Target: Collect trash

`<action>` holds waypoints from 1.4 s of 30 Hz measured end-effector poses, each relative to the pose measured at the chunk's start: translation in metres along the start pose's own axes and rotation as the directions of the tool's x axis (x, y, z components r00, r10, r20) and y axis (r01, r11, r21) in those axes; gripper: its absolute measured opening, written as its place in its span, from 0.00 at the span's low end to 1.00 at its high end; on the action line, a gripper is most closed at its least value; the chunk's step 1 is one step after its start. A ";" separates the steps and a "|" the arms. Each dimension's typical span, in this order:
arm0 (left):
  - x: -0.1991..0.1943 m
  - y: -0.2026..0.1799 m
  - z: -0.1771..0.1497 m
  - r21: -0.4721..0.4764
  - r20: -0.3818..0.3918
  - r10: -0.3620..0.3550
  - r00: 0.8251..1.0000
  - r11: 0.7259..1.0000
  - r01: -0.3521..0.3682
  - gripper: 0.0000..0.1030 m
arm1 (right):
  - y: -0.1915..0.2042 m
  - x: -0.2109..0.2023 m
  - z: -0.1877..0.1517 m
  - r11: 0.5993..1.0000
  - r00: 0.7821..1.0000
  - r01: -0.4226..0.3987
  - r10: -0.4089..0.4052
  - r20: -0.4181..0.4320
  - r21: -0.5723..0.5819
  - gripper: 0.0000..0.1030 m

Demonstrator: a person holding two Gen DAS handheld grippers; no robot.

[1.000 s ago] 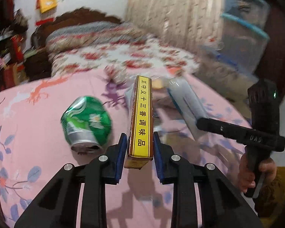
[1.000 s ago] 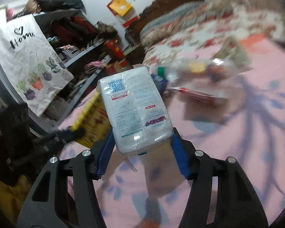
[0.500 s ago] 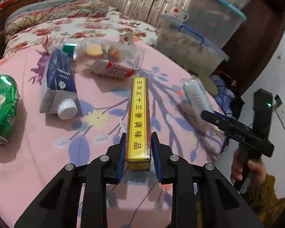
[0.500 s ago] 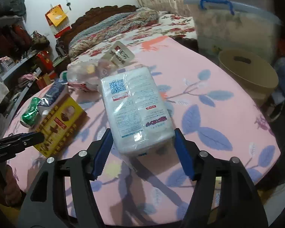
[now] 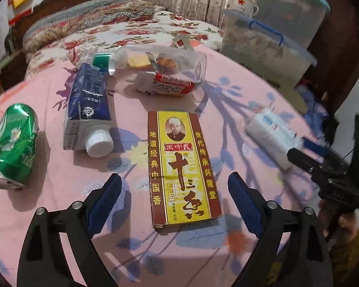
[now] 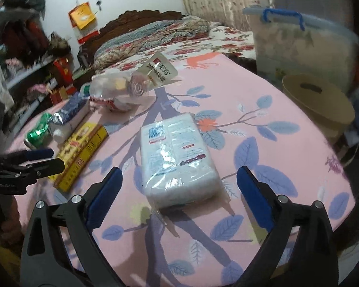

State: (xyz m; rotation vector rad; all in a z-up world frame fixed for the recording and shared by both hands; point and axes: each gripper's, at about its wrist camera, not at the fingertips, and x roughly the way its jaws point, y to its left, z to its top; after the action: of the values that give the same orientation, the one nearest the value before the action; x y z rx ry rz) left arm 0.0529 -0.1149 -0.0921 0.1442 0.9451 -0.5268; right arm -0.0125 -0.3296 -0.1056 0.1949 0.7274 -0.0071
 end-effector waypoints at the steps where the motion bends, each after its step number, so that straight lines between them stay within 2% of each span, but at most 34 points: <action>1: 0.002 -0.002 -0.002 0.013 -0.011 0.012 1.000 1.000 -0.012 0.84 | 0.001 0.002 -0.001 1.000 1.000 0.012 -0.012 -0.004 -0.011 0.93; 3: 0.010 -0.010 -0.005 0.054 -0.029 0.039 0.999 0.998 -0.037 0.79 | 0.002 0.005 -0.004 1.000 1.000 0.015 -0.015 -0.012 -0.024 0.92; 4: 0.012 -0.012 -0.007 0.069 -0.036 0.042 0.998 0.997 -0.039 0.57 | 0.002 0.006 -0.006 0.999 1.000 0.011 -0.012 -0.015 -0.038 0.81; 5: 0.013 -0.016 -0.006 0.090 -0.035 0.056 0.998 0.995 -0.053 0.57 | 0.003 0.007 -0.008 0.998 1.000 0.018 -0.019 -0.017 -0.055 0.58; 8: 0.009 -0.020 0.003 0.085 -0.036 -0.005 0.999 0.996 0.008 0.57 | -0.002 -0.001 -0.008 0.998 0.999 0.018 -0.016 0.032 -0.054 0.58; 11: 0.001 -0.037 0.023 0.123 -0.004 -0.059 0.998 0.991 0.059 0.57 | -0.019 -0.016 -0.001 0.999 0.994 0.033 -0.031 0.108 -0.011 0.57; 14: 0.008 -0.064 0.054 0.160 -0.014 -0.155 0.988 0.975 0.155 0.57 | -0.049 -0.022 0.008 0.996 0.987 0.064 -0.071 0.146 0.055 0.57; 16: 0.021 -0.090 0.081 0.187 -0.042 -0.236 0.971 0.953 0.240 0.57 | -0.078 -0.026 0.017 0.988 0.981 0.096 -0.114 0.159 0.118 0.58; 18: 0.032 -0.114 0.101 0.229 -0.051 -0.281 0.958 0.931 0.285 0.57 | -0.106 -0.031 0.024 0.978 0.976 0.109 -0.139 0.168 0.180 0.58; 21: 0.058 -0.164 0.137 0.305 -0.073 -0.333 0.940 0.890 0.339 0.57 | -0.165 -0.034 0.038 0.940 0.970 0.115 -0.175 0.167 0.321 0.58; 22: 0.076 -0.185 0.155 0.311 -0.110 -0.361 0.926 0.872 0.377 0.57 | -0.184 -0.034 0.042 0.923 0.968 0.124 -0.193 0.160 0.364 0.58; 26: 0.126 -0.240 0.194 0.293 -0.191 -0.397 0.898 0.850 0.438 0.58 | -0.238 -0.024 0.055 0.876 0.964 0.155 -0.235 0.123 0.457 0.59; 27: 0.141 -0.254 0.205 0.283 -0.215 -0.413 0.885 0.841 0.461 0.58 | -0.248 -0.020 0.058 0.868 0.963 0.166 -0.245 0.114 0.469 0.59; 29: 0.161 -0.273 0.215 0.281 -0.253 -0.412 0.875 0.834 0.474 0.63 | -0.260 -0.013 0.064 0.849 0.952 0.216 -0.293 0.090 0.482 0.65; 30: 0.170 -0.280 0.216 0.282 -0.266 -0.394 0.880 0.841 0.462 0.70 | -0.265 -0.009 0.067 0.847 0.952 0.218 -0.293 0.084 0.486 0.69; 31: 0.179 -0.286 0.220 0.278 -0.261 -0.353 0.898 0.864 0.420 0.77 | -0.269 -0.006 0.069 0.844 0.955 0.213 -0.286 0.077 0.492 0.80; 32: 0.183 -0.286 0.223 0.266 -0.237 -0.325 0.915 0.885 0.383 0.77 | -0.271 -0.006 0.069 0.837 0.952 0.217 -0.295 0.081 0.502 0.81; 36: 0.166 -0.266 0.224 0.232 -0.154 -0.332 0.931 0.903 0.361 0.77 | -0.265 -0.020 0.068 0.846 0.940 0.208 -0.312 0.140 0.491 0.81; 38: 0.140 -0.246 0.219 0.244 -0.094 -0.327 0.940 0.908 0.341 0.77 | -0.259 -0.027 0.066 0.850 0.935 0.190 -0.309 0.174 0.491 0.80; 42: 0.089 -0.196 0.190 0.242 -0.012 -0.328 0.944 0.915 0.321 0.77 | -0.231 -0.037 0.065 0.873 0.942 0.106 -0.242 0.234 0.476 0.73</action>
State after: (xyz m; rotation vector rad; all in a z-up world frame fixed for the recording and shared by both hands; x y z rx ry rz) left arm 0.1382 -0.3826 -0.0308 0.1992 0.8782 -0.9518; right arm -0.0145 -0.5704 -0.0736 0.5691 0.4386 -0.3801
